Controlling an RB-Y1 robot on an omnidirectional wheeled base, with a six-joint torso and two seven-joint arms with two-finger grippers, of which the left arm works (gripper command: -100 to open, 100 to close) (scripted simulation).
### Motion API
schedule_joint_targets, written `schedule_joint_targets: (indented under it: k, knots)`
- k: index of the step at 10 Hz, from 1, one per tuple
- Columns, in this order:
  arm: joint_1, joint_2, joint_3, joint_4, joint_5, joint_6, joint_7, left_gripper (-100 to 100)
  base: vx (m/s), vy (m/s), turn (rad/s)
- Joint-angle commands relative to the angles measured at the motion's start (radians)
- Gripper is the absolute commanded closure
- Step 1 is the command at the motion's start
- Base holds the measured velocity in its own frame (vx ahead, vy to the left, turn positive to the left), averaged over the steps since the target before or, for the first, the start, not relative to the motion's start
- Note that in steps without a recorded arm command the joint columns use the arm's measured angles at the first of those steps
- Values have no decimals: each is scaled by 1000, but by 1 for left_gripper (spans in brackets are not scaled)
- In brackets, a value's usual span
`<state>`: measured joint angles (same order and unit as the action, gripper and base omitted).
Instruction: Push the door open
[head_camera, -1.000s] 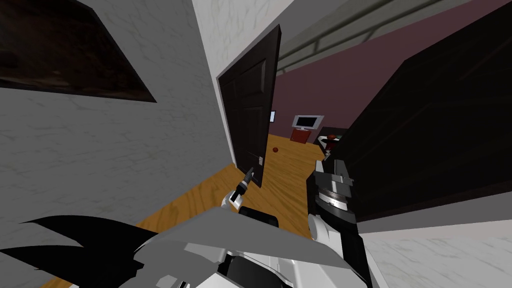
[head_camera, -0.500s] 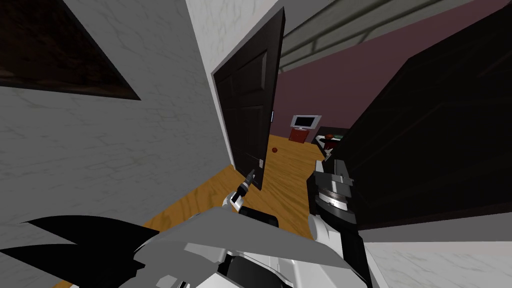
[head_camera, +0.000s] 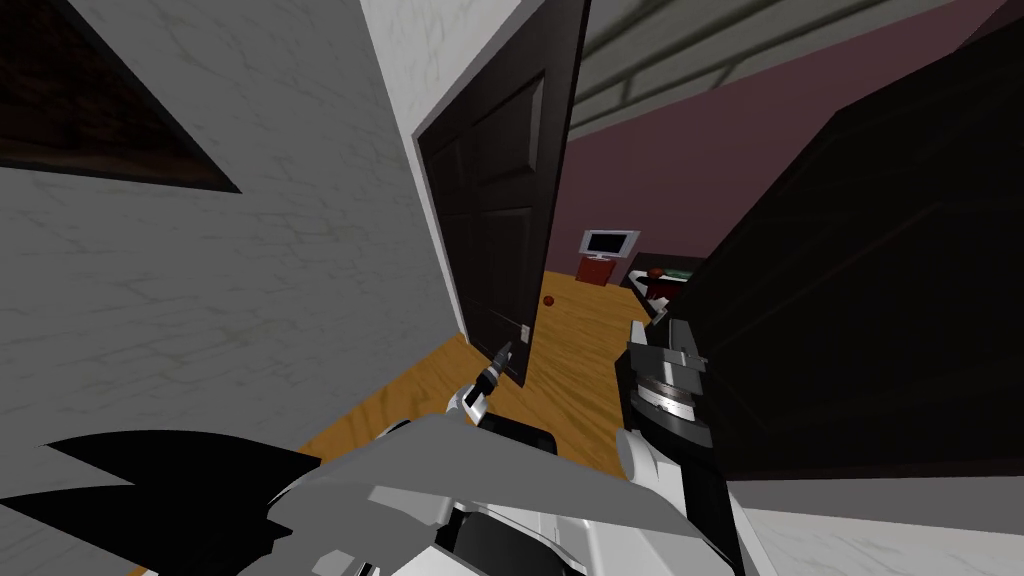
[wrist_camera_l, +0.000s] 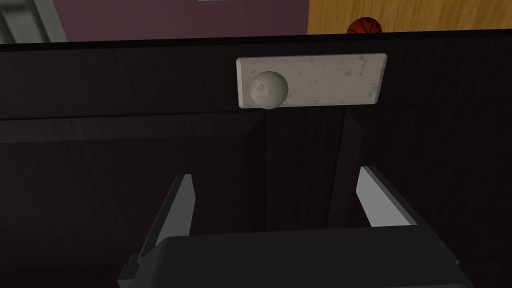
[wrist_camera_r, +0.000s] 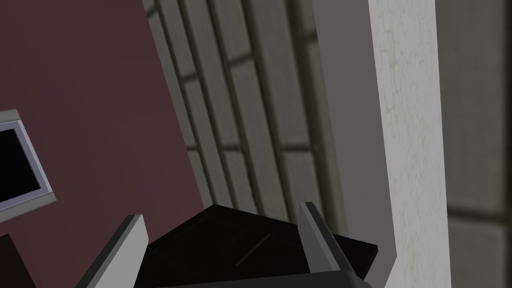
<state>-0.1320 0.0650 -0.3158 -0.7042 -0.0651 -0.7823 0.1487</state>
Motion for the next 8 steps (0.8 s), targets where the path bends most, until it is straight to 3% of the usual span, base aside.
schedule_joint_targets:
  k: [1,8]
  knots:
    - [0,3,4,5,2,-3,-4,-100,115,-36,-40]
    - [-1,-10,21,24,8,-14,-17,-100,185,-71,-29]
